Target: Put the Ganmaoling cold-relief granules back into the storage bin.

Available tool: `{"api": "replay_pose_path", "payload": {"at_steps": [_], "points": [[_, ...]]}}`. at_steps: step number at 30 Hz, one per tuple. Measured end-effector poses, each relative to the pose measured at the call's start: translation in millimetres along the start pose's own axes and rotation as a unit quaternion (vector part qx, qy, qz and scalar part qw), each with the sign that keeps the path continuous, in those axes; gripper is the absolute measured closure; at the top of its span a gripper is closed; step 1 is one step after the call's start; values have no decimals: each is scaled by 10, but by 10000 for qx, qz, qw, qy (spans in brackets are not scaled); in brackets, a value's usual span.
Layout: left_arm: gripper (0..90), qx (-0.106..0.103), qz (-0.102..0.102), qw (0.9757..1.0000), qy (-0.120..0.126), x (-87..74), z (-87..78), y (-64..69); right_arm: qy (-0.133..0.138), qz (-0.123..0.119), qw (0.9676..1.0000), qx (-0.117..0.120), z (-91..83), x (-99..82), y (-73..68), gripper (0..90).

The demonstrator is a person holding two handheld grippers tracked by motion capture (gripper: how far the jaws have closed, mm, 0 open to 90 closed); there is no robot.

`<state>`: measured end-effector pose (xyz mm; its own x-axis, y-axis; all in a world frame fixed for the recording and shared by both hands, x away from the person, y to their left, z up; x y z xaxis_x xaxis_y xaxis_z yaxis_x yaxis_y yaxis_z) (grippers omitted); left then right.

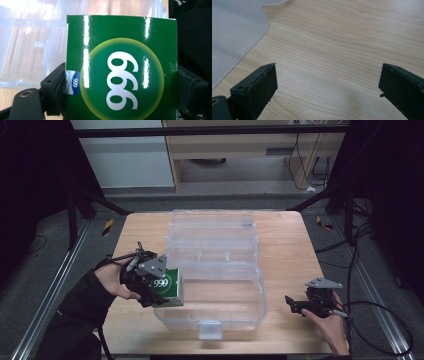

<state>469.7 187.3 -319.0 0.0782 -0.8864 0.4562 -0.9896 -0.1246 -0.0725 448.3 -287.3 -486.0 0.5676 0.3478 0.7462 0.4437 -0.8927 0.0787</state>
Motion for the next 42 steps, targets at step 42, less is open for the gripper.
{"api": "replay_pose_path", "payload": {"at_steps": [42], "points": [[149,-337,-66,9978,-562,-174,827,-24,-57,-91,9999,17,26,-8,-20,23]]}}
Point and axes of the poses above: each handheld gripper's, and its own axes: z roughly forward along the jaws, x roughly out of its top, y roughly to its right, the point moved 1 cm from there along z, roughly forward along the jaws, and after that the axes turned 6 degrees about -z, right-handed, at the moved point
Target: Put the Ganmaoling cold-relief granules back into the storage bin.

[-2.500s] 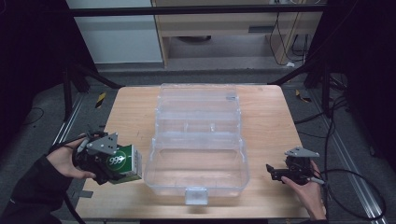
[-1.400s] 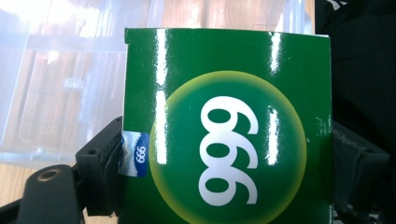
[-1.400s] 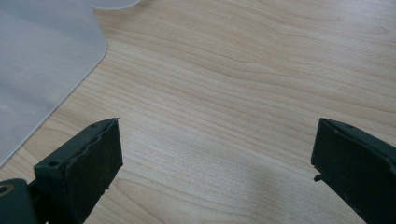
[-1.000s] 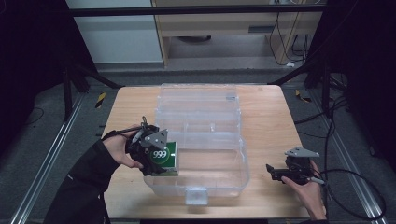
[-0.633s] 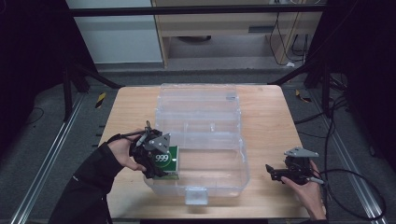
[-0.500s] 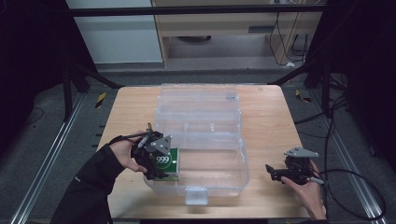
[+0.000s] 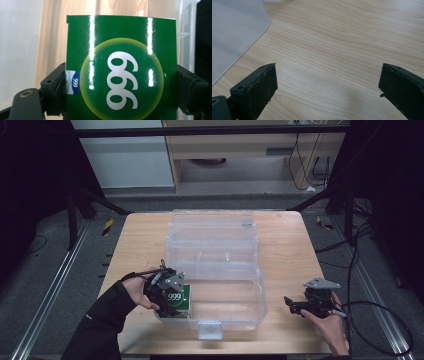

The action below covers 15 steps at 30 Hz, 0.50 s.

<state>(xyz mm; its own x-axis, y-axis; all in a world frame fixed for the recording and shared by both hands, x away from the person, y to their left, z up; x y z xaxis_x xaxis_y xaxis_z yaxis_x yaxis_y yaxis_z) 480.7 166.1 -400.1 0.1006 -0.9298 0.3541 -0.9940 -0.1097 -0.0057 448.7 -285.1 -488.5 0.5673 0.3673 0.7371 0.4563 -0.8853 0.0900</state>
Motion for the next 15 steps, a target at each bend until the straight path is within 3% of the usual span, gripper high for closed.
{"api": "replay_pose_path", "payload": {"at_steps": [15], "points": [[144,48,20,10000,2,-54,100,3,-25,6,10000,34,5,1,-13,19]]}}
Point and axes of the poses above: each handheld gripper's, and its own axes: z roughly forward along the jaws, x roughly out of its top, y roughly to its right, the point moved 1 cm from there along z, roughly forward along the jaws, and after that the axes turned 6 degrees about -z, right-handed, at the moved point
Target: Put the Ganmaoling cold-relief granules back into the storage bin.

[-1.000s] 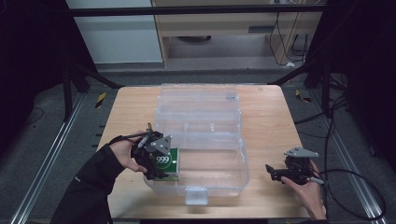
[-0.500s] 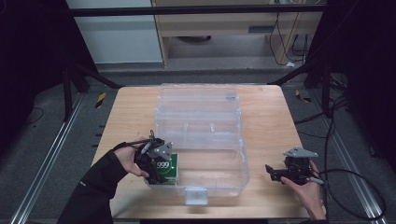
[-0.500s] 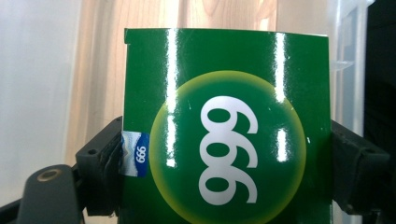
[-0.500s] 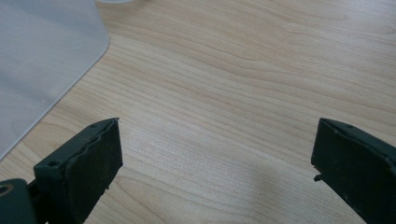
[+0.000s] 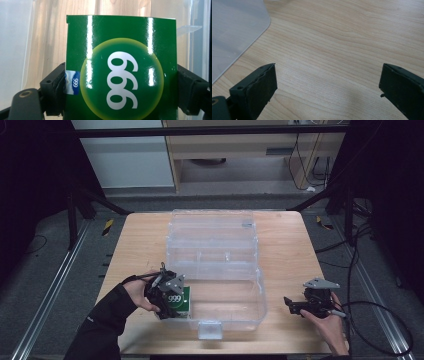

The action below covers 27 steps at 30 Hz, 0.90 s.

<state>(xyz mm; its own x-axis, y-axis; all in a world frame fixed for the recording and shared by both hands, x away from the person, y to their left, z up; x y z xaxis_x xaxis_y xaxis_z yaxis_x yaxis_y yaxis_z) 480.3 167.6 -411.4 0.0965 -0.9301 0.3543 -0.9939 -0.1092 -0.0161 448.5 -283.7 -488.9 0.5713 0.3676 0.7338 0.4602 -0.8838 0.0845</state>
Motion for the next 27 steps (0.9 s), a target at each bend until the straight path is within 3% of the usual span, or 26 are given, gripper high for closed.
{"api": "replay_pose_path", "payload": {"at_steps": [7,9,10,11,16,20,23,27], "points": [[134,38,-18,10000,26,-7,-8,3,-6,-11,10000,1,3,0,2,15],[127,41,-58,9999,103,-8,-33,3,-14,-54,10000,-31,12,-4,3,14],[133,53,-124,9994,325,-8,-95,12,-16,-57,10000,-31,12,-4,3,14],[137,80,-131,9991,391,-7,-134,15,-18,-59,10000,-33,12,-5,4,14],[160,199,-151,9982,545,-21,-275,37,0,-48,10000,-27,2,-4,6,14],[185,371,-403,9944,906,-121,-438,42,37,-32,10000,-68,-10,-7,14,19],[200,455,-545,9921,1038,-200,-497,49,51,-1,10000,-72,-17,-8,10,21],[205,740,-1005,9830,1347,-436,-563,80,59,46,9999,-80,-26,-16,16,25]]}}
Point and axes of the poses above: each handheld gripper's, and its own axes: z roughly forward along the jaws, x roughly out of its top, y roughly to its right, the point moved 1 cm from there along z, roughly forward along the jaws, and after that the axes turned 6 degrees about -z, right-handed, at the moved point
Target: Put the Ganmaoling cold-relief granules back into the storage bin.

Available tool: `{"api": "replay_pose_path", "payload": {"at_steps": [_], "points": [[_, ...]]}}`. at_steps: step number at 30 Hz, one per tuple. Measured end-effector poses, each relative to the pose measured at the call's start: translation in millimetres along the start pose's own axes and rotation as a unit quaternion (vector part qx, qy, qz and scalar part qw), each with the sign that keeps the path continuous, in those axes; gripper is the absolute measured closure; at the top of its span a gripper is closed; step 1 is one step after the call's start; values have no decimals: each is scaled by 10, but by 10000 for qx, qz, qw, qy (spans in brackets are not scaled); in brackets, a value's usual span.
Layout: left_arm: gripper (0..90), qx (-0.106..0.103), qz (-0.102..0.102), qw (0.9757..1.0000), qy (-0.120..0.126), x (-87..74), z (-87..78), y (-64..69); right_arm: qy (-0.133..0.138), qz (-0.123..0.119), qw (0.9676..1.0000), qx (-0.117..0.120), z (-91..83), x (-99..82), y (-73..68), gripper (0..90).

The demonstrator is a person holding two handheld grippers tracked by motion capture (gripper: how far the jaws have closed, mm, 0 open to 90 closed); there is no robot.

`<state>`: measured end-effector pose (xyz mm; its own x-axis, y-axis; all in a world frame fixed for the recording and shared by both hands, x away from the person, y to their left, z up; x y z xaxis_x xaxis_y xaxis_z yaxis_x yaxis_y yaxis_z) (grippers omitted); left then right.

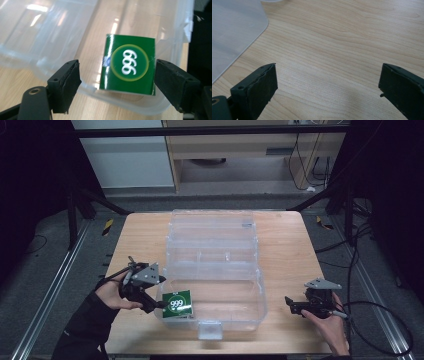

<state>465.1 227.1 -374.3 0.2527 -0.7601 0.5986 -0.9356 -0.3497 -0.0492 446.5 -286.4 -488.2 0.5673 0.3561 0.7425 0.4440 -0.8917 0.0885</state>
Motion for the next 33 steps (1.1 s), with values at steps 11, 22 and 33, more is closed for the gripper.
{"api": "replay_pose_path", "payload": {"at_steps": [11,22,33], "points": [[187,695,-1440,9842,755,-601,-133,-146,24,15,10000,-66,-10,-29,9,26],[169,1331,-2713,9474,1055,-1193,75,-253,75,63,9998,-154,-5,-63,18,20],[173,1836,-3280,9218,948,-1518,258,-296,109,116,9995,-260,-11,-96,37,16]]}}
Point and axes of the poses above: each handheld gripper's, and its own axes: z roughly forward along the jaws, x roughly out of its top, y roughly to its right, the point moved 1 cm from there along z, roughly forward along the jaws, and after that the axes turned 6 degrees about -z, right-handed, at the moved point
